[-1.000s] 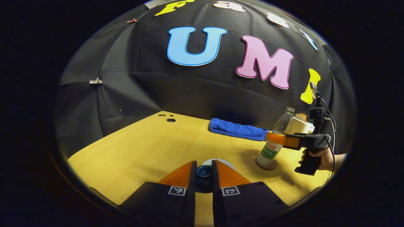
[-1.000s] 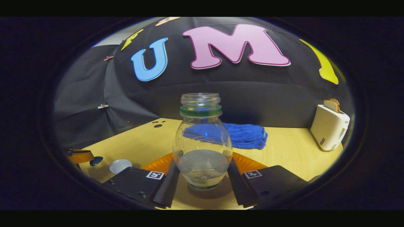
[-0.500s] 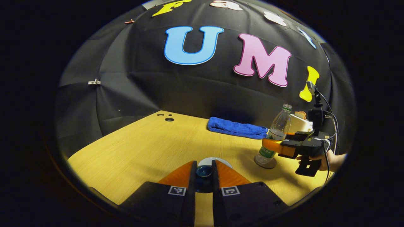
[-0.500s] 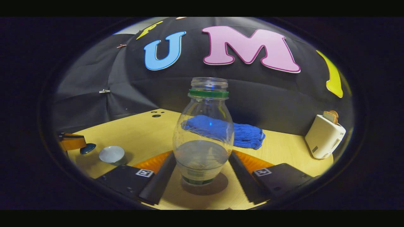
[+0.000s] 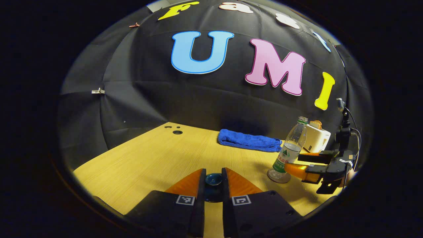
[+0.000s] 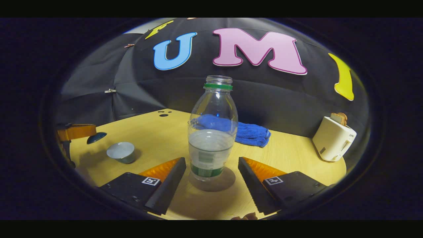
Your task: Open the teacup lid with one hand, grasp the water bottle and pour water into the teacup with the other hand; after pouring, place the water bottle on the coaster and then close the teacup lid.
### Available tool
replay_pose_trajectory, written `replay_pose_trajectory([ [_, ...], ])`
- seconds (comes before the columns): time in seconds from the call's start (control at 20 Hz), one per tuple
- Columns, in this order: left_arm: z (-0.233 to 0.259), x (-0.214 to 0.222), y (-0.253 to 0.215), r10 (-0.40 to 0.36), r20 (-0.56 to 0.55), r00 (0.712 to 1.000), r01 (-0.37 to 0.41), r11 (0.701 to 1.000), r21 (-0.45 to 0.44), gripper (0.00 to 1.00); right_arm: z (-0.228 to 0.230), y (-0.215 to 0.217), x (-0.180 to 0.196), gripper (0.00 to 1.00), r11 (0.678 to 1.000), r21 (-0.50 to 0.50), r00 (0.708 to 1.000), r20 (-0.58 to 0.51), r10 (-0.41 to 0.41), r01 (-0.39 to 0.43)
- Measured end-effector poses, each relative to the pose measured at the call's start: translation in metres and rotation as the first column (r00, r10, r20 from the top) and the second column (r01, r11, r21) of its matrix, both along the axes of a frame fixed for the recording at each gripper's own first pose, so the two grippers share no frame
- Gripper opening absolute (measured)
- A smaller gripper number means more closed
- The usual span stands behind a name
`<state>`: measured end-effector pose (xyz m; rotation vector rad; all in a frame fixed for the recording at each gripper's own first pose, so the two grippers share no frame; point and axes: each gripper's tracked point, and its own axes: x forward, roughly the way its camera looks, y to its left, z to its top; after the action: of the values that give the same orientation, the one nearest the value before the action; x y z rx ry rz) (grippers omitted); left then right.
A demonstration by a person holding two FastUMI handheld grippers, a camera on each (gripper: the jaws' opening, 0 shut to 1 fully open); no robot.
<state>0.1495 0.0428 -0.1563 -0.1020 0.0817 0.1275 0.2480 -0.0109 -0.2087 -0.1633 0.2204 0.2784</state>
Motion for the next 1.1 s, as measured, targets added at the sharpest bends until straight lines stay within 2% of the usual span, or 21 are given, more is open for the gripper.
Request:
replay_pose_trajectory([
  [0.2,-0.003,0.015,-0.006,-0.015,-0.006,1.000,0.015,1.000,0.012,0.26,-0.002,-0.013,-0.025,0.98,1.000,0.009,0.999,-0.019,-0.028,0.028],
  [0.25,-0.006,0.019,-0.009,-0.021,-0.006,1.000,0.021,1.000,0.005,0.27,-0.003,-0.014,-0.031,0.98,0.999,0.022,0.999,-0.025,-0.031,0.031],
  [0.3,-0.010,0.025,-0.013,-0.026,-0.011,1.000,0.026,1.000,0.001,0.23,-0.003,-0.014,-0.036,0.98,0.999,0.039,0.999,-0.033,-0.035,0.036],
  [0.35,-0.016,0.029,-0.016,-0.029,-0.022,0.999,0.029,1.000,0.004,0.27,-0.003,-0.012,-0.040,0.98,0.997,0.067,0.998,-0.045,-0.036,0.039],
  [0.45,-0.022,0.037,-0.024,-0.049,-0.025,0.998,0.049,0.999,0.016,0.26,-0.002,-0.011,-0.047,0.98,0.993,0.114,0.997,-0.066,-0.027,0.034],
  [0.8,-0.039,0.050,-0.032,-0.062,-0.051,0.997,0.066,0.995,0.075,0.26,0.004,-0.011,-0.053,0.99,0.993,0.110,0.997,-0.070,-0.033,0.041],
  [0.85,-0.043,0.050,-0.032,-0.063,-0.059,0.996,0.067,0.994,0.081,0.31,0.005,-0.010,-0.054,0.99,0.994,0.104,0.997,-0.067,-0.032,0.038],
  [0.9,-0.046,0.050,-0.034,-0.065,-0.066,0.996,0.071,0.994,0.082,0.27,0.005,-0.009,-0.055,0.99,0.994,0.104,0.997,-0.068,-0.028,0.035],
  [1.0,-0.047,0.050,-0.033,-0.058,-0.064,0.996,0.064,0.994,0.093,0.29,0.005,-0.006,-0.059,0.99,0.994,0.110,0.997,-0.075,-0.020,0.028],
  [1.05,-0.048,0.050,-0.032,-0.051,-0.069,0.996,0.058,0.993,0.102,0.27,0.004,-0.005,-0.061,0.99,0.994,0.110,0.997,-0.078,-0.017,0.026],
  [1.1,-0.048,0.049,-0.031,-0.045,-0.070,0.997,0.053,0.993,0.109,0.32,0.004,-0.004,-0.062,0.99,0.994,0.108,0.996,-0.082,-0.017,0.025],
])
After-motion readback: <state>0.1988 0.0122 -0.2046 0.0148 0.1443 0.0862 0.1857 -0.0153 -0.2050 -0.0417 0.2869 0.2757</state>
